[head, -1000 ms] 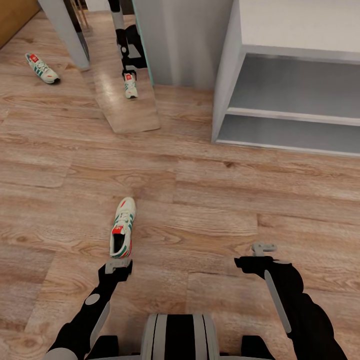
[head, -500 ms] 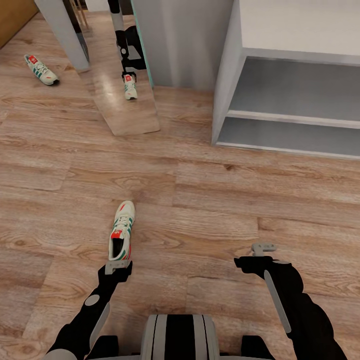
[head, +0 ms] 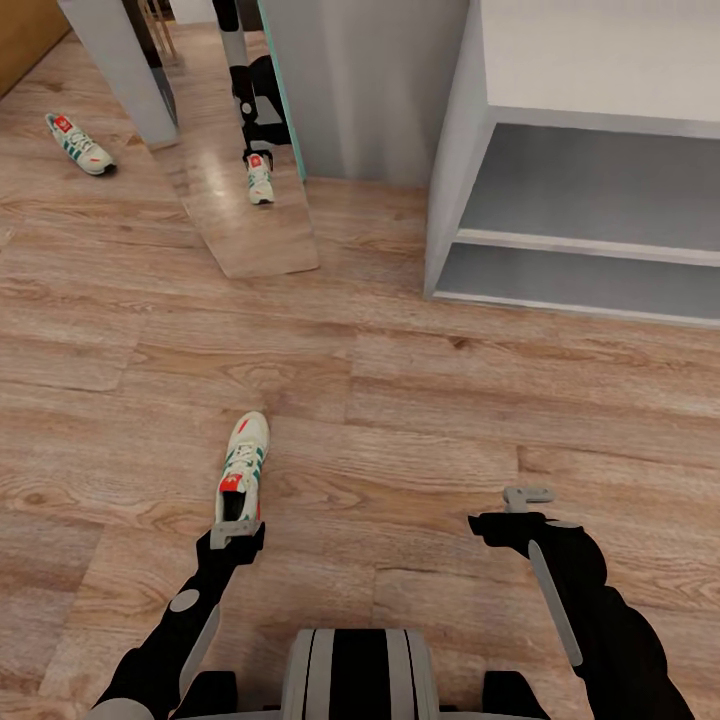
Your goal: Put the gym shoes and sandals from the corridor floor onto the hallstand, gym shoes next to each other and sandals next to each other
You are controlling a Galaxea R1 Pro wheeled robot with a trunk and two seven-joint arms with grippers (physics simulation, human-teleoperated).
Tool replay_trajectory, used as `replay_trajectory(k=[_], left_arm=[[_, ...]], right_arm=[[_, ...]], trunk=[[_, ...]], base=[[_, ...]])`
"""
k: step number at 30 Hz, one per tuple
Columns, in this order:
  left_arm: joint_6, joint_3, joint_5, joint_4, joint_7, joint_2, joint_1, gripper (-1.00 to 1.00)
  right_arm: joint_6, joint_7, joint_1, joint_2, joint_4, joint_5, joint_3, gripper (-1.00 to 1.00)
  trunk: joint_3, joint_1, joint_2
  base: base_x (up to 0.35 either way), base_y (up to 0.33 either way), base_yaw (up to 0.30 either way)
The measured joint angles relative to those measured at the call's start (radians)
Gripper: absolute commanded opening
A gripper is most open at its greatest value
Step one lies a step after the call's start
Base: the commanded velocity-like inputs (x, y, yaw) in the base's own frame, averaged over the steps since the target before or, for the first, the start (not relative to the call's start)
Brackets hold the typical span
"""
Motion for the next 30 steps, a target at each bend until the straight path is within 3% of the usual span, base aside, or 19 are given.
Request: replay_trajectory(k=[11, 12, 30], left_arm=[[0.000, -0.002, -0.004, -0.003, 0.001, 0.000, 0.001, 1.00], [0.000, -0.001, -0.004, -0.003, 0.001, 0.000, 0.002, -1.00], [0.000, 0.001, -0.003, -0.003, 0.001, 0.001, 0.002, -1.00]], right_arm=[[0.000, 0.000, 0.000, 0.000, 0.000, 0.000, 0.001, 1.00], [0.000, 0.000, 0.000, 0.000, 0.000, 0.000, 0.001, 1.00], [0.000, 0.001, 0.000, 0.000, 0.000, 0.000, 0.000, 1.00]], trunk=[[0.000, 0.000, 0.000], [0.000, 0.000, 0.000], [0.000, 0.000, 0.000]], base=[[0.014, 0.000, 0.000], [0.001, 0.000, 0.000], [0.000, 0.000, 0.000]])
